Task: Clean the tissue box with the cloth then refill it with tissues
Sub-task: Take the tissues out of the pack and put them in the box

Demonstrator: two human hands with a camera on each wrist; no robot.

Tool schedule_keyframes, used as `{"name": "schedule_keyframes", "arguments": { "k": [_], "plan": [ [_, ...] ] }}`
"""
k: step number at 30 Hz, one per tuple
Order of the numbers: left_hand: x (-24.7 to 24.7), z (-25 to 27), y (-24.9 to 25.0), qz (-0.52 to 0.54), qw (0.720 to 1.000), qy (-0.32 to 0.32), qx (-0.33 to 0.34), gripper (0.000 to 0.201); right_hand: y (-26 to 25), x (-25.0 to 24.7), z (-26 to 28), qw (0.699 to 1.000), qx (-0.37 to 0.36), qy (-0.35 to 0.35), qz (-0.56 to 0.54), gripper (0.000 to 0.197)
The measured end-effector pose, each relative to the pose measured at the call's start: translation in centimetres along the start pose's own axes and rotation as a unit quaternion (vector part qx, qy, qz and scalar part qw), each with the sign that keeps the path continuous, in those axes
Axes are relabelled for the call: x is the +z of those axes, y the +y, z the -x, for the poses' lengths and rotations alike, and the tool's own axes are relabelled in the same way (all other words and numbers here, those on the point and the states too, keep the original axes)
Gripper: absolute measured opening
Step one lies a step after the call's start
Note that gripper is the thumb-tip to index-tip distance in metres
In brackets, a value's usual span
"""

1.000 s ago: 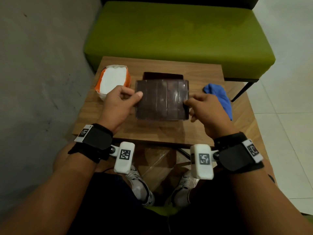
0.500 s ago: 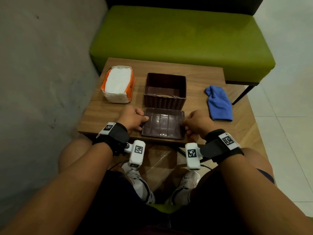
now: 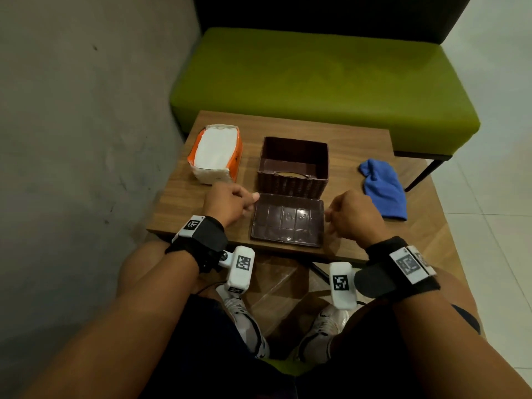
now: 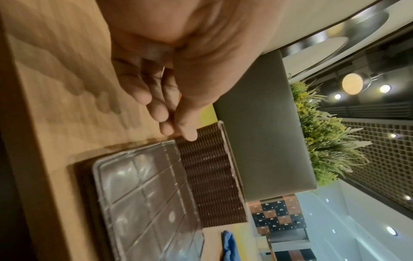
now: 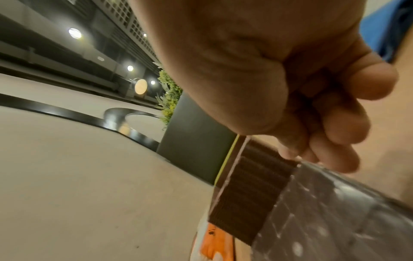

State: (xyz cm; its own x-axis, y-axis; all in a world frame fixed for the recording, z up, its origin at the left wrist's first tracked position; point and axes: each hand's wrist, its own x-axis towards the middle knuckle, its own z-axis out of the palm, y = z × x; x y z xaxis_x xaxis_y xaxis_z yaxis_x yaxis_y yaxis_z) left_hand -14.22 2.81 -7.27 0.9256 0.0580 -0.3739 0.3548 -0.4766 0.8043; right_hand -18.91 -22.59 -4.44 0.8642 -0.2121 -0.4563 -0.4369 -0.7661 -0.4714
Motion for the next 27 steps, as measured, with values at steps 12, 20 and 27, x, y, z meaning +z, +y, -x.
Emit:
{"name": "schedule_keyframes", "arguments": {
  "k": [12, 20, 27],
  "plan": [
    [-9.3, -7.0, 3.9, -0.078, 0.991, 0.103, 0.022, 0.016, -16.6, -2.6, -3.7, 0.928, -0.360, -0.028, 0.091, 0.016],
    [-10.0, -12.1, 3.7, -0.152, 0.987, 0.046, -0.036, 0.021, -20.2, 2.1, -10.9, 0.850, -0.414, -0.007, 0.326, 0.028],
    [-11.4, -16.0, 3.9, -0.173, 0.983, -0.014, -0.064, 0.021, -21.8, 3.7, -12.6, 0.851, -0.419, -0.048, 0.313, 0.012]
  ]
}}
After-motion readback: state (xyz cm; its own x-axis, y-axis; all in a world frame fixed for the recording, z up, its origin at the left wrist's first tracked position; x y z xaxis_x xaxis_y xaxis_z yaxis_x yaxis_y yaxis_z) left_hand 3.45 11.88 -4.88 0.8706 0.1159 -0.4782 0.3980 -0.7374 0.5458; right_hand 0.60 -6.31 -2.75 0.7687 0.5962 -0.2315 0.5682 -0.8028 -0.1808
